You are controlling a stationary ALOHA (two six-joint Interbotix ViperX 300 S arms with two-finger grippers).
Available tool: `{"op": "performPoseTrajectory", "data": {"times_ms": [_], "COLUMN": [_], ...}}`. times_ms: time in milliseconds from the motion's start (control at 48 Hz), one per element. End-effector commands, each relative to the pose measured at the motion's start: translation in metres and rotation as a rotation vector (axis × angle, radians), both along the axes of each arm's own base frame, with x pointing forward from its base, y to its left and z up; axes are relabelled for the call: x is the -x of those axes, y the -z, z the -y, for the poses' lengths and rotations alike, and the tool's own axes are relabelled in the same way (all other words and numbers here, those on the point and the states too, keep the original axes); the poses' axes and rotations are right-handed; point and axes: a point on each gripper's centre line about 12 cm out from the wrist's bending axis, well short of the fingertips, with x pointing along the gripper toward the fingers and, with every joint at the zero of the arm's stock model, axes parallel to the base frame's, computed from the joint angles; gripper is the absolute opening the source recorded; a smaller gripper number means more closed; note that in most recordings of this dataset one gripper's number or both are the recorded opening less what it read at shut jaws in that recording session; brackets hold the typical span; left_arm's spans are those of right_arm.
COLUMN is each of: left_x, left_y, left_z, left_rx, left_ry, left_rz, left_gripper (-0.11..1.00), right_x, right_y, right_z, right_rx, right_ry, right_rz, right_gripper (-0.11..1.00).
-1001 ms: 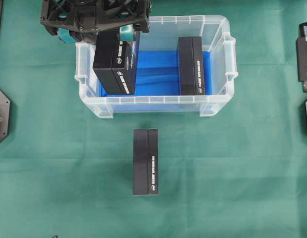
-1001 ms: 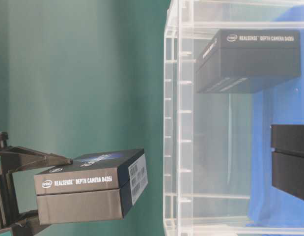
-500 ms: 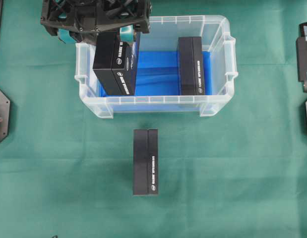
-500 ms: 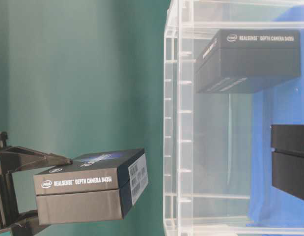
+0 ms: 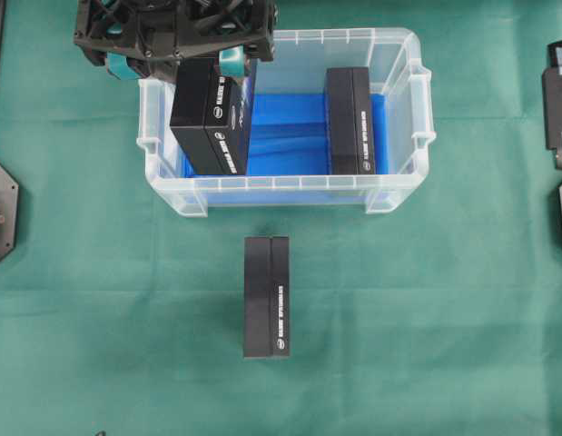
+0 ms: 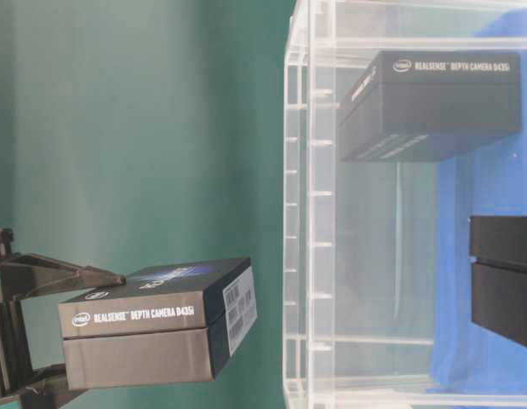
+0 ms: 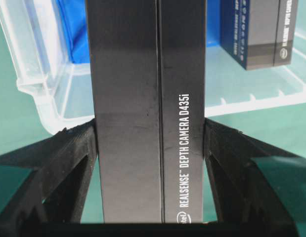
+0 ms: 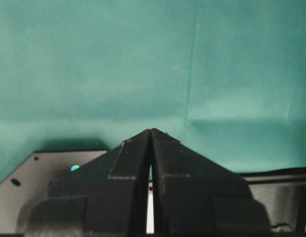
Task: Take the box out of the case with the left arm.
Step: 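Close the left gripper on the box and lift it up, then carry the box out of the case toward the front left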
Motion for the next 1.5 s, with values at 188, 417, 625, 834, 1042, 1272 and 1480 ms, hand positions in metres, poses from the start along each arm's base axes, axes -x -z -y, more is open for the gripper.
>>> {"op": "performPoseTrajectory", "data": {"times_ms": [188,417,625,834,1042,1272,1480], "left_x": [0.009,0.009,0.008,0.007,0.011,0.013,0.017], "left_y": [-0.023,-0.023,-0.023,-0.019,-0.012,-0.009,-0.006], "left_z": [0.003,0.003,0.009,0.033,0.063,0.105,0.142], "left_rx": [-0.017,-0.017,-0.012,0.013,0.046,0.07,0.092], "left_ry": [0.002,0.002,0.003,-0.005,-0.029,-0.026,-0.019], "left_rz": [0.064,0.064,0.065,0.053,0.033,0.026,0.016], "left_gripper": [0.61,0.61,0.61,0.61,0.61,0.61,0.61], "right_x": [-0.001,-0.001,-0.001,-0.001,-0.002,-0.004,-0.01], "right_y": [-0.004,-0.004,-0.004,-0.004,-0.005,-0.004,-0.002], "right_z": [0.0,0.0,0.0,0.0,0.0,0.0,0.0], "right_rx": [0.003,0.003,0.003,0.004,0.004,0.005,0.006], "right_ry": [0.002,0.002,0.001,-0.003,-0.004,-0.008,-0.011], "right_rz": [0.019,0.019,0.019,0.022,0.028,0.034,0.04], "right_gripper": [0.0,0.0,0.0,0.0,0.0,0.0,0.0]}}
